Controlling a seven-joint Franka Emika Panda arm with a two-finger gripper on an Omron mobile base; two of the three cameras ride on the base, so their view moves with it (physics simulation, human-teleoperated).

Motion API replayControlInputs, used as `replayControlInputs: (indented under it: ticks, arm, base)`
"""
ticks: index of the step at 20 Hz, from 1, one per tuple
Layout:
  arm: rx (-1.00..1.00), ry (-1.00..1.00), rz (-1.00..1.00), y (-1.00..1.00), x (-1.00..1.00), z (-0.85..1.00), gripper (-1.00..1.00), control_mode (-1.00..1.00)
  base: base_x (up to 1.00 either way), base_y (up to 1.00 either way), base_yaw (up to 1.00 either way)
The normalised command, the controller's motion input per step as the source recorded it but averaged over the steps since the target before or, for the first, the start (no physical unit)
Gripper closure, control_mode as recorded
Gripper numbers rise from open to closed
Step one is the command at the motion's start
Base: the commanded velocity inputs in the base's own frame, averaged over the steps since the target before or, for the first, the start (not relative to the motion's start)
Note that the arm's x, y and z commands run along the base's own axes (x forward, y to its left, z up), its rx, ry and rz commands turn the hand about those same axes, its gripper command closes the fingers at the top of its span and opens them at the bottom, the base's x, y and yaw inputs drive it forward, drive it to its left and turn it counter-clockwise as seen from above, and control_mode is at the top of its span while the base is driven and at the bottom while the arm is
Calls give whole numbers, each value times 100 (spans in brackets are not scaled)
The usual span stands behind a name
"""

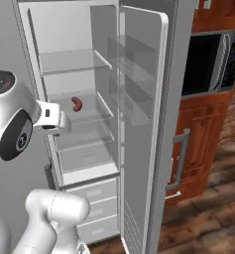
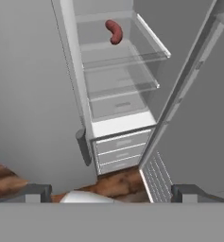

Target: Retrieve the sausage and cheese from the fridge and place them on the cutting board on the counter.

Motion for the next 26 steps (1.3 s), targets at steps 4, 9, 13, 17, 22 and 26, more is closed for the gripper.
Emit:
replayControlInputs:
  ticks: [4, 9, 13, 17, 22, 26]
  arm:
    - [0, 0, 0, 0, 0, 0, -100, 100]
    - [0, 0, 0, 0, 0, 0, -100, 100]
    - [0, 0, 0, 0, 0, 0, -100, 100]
    - [0, 0, 0, 0, 0, 0, -100, 100]
    - [0, 0, 0, 0, 0, 0, -100, 100]
    - [0, 0, 0, 0, 0, 0, -100, 100]
  base:
    - [53, -2, 17]
    - [56, 0, 19]
    - [45, -1, 16]
    - [47, -19, 12]
    - [87, 0, 9]
    - [91, -4, 9]
